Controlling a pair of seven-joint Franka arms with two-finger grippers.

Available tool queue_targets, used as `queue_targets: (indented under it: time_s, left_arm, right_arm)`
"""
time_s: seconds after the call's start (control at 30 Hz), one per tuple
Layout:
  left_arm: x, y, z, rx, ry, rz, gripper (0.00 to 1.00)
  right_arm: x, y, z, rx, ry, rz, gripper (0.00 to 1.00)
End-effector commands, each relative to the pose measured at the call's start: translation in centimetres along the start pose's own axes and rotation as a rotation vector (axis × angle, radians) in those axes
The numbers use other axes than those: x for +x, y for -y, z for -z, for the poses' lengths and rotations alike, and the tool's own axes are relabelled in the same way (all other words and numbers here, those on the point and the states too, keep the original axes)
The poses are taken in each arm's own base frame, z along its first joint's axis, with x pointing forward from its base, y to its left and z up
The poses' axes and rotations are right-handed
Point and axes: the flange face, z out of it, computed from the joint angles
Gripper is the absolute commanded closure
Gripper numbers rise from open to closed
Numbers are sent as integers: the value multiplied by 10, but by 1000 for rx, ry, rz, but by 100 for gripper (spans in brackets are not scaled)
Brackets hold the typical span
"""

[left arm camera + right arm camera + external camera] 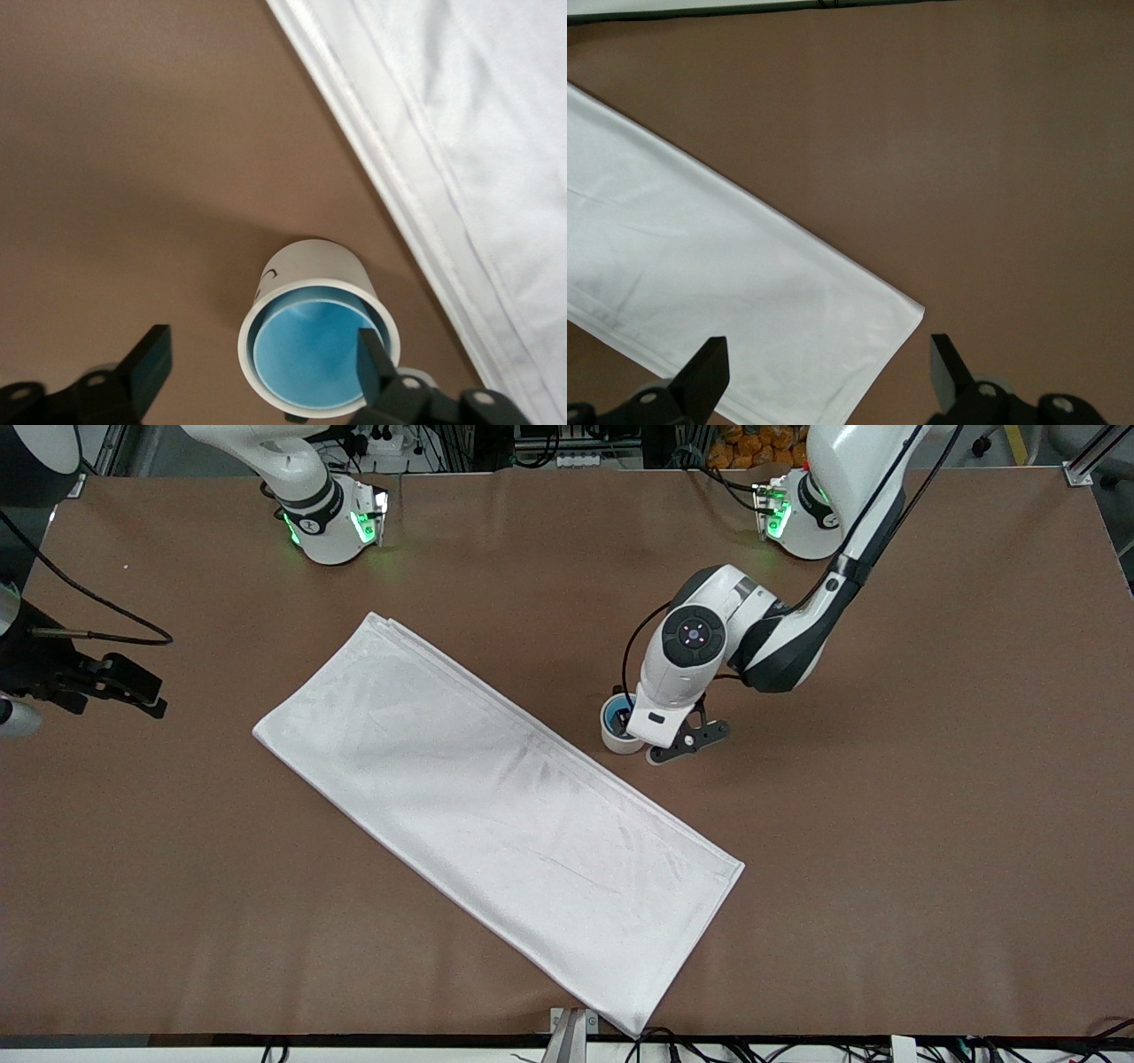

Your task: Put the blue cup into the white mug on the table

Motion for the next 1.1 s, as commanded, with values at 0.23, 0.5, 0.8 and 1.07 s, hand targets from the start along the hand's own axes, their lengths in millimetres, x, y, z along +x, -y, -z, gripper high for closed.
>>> queue_targets:
  time_s: [0.23, 0.5, 0.8, 1.07]
  left_arm:
    - [115, 124, 64, 10, -33, -221, 0]
    - [185, 229, 89, 18, -71, -305, 0]
    - [184, 291, 125, 59, -34, -358, 0]
    - [163, 307, 152, 65, -66, -328, 0]
  right_arm:
    - [-5, -3, 7, 18, -26, 4, 0]
    - [-8, -3, 9, 15, -28, 6, 0]
    - [-15, -4, 10, 15, -37, 7, 0]
    - [-24, -5, 21, 15, -52, 54, 0]
